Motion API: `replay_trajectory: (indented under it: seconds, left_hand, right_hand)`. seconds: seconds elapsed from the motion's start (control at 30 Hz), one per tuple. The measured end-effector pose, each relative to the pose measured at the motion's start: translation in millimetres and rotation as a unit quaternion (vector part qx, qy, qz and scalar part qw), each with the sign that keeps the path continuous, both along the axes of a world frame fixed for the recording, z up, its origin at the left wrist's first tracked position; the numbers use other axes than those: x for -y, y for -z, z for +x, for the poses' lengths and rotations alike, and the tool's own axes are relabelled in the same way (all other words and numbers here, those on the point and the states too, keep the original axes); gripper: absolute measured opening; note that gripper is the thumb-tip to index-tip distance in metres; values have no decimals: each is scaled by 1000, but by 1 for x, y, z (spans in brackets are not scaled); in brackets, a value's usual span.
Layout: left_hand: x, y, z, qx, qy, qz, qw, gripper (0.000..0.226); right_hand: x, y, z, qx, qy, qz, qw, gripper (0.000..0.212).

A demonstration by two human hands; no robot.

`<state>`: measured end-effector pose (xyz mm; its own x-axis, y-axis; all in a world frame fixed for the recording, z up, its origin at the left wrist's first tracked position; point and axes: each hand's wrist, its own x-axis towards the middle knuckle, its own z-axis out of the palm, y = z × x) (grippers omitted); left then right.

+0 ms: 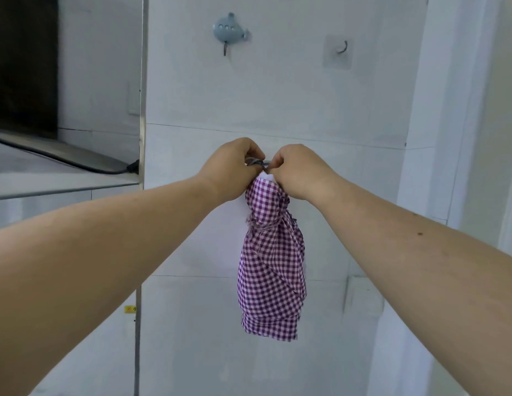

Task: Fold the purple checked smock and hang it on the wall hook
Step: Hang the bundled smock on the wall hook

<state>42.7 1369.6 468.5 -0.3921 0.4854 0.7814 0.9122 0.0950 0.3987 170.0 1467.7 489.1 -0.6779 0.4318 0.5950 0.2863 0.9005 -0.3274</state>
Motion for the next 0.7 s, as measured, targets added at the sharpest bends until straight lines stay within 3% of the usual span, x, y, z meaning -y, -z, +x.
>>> replay_trajectory:
  seconds: [0.33, 0.53, 0.7]
  left_hand:
    - [-8, -6, -2, 15, 31, 40, 999, 10]
    - [-10, -15, -2, 94, 34, -15, 995, 7]
    - [-14, -6, 2, 18, -9, -44, 999, 10]
  right_hand:
    - [-11, -1, 1, -36, -18, -25, 999, 28]
    - [-16, -3, -6, -19, -2, -66, 998, 19]
    - [-24, 14, -10, 4, 0, -70, 998, 16]
